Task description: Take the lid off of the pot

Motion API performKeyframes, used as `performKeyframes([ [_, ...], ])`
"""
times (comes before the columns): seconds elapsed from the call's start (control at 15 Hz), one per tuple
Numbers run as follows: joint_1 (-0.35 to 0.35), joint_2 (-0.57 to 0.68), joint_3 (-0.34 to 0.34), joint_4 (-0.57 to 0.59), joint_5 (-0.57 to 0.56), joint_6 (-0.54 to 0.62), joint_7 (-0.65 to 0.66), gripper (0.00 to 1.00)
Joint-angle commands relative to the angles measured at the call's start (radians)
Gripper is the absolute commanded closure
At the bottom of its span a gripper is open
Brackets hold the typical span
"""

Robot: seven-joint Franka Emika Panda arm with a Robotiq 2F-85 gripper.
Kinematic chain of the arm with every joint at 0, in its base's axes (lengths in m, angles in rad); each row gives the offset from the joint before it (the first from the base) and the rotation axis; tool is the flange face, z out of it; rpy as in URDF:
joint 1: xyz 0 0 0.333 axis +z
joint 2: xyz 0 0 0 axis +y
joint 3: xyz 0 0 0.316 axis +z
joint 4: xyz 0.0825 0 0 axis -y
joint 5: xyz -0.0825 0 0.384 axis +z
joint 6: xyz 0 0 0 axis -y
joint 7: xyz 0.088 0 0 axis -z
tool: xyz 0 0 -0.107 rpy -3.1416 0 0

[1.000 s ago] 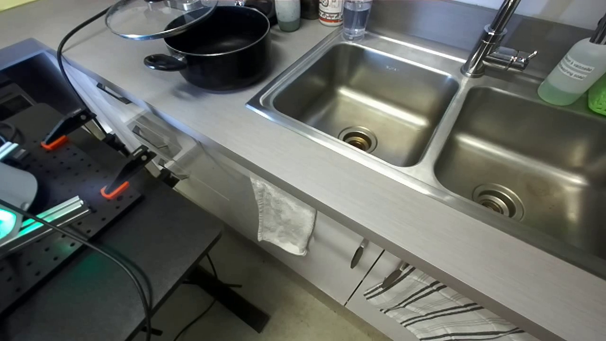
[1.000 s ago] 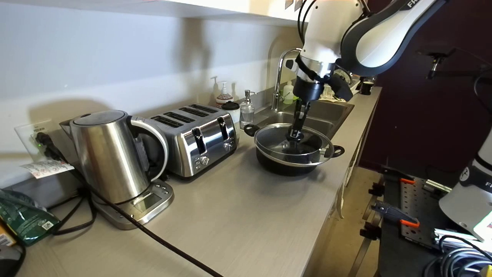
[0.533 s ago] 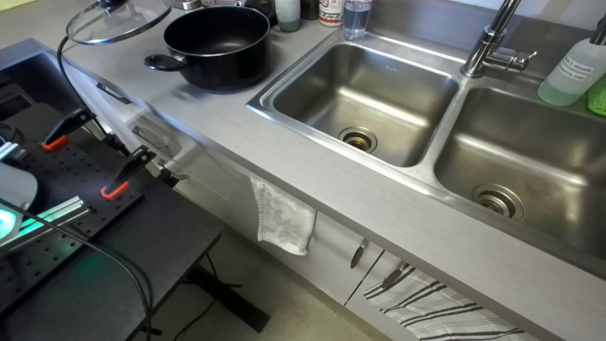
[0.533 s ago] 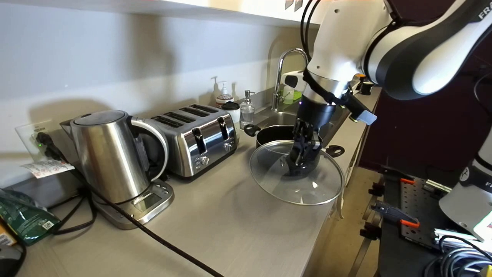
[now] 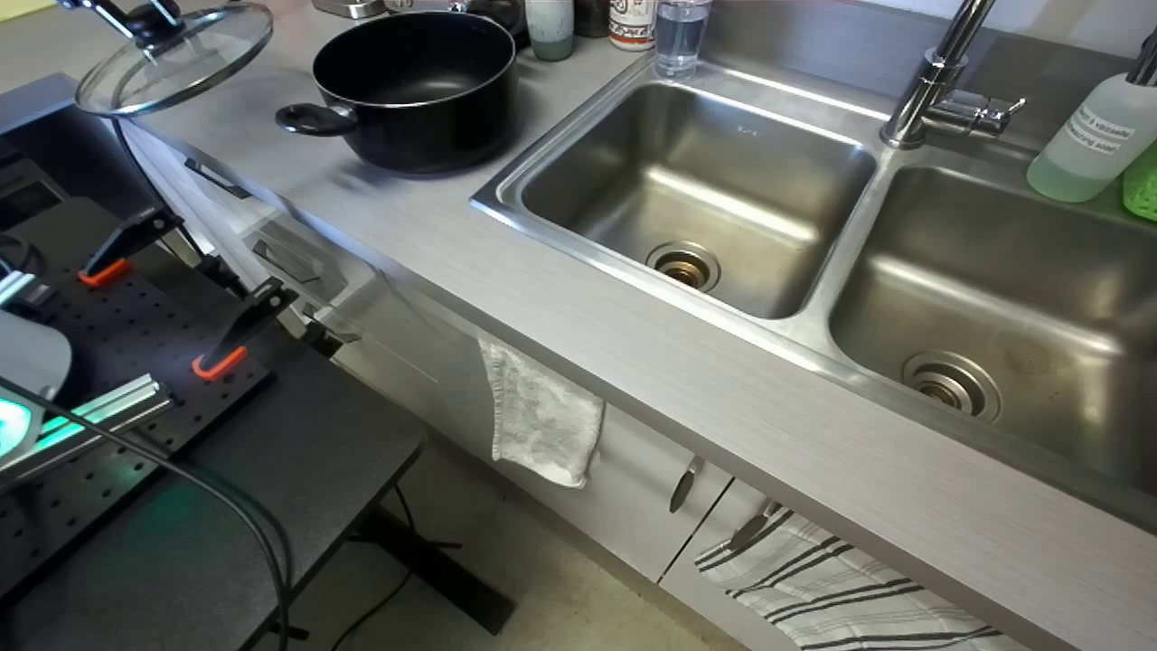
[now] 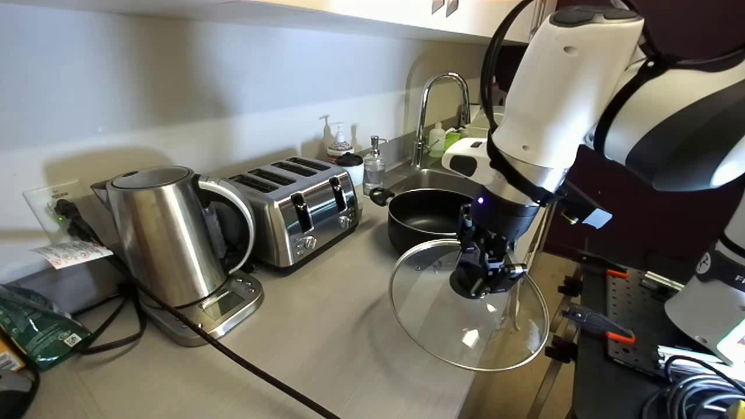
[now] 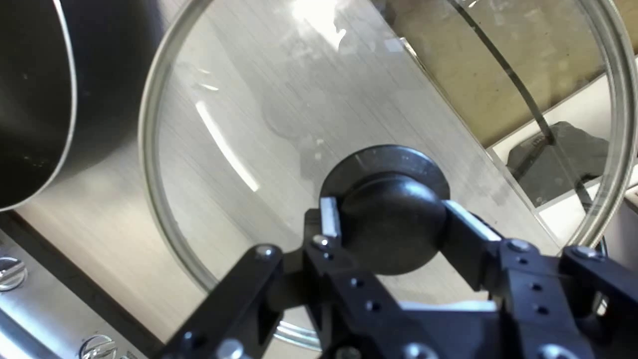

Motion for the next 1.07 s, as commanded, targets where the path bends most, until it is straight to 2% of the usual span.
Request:
performKeyframes([
  [0.0, -0.048, 0.1, -0.015, 0.035, -0.146, 0.044, 0.092, 0.73],
  [0.27, -0.072, 0.23, -0.066, 0.087, -0.24, 0.048, 0.131, 0.73],
  [0.53, -0.067, 0.325, -0.104, 0.137, -0.266, 0.049, 0.137, 0.73],
  [1.0, -0.057, 0.379, -0.12, 0.189, -0.265, 0.053, 0.139, 0.73],
])
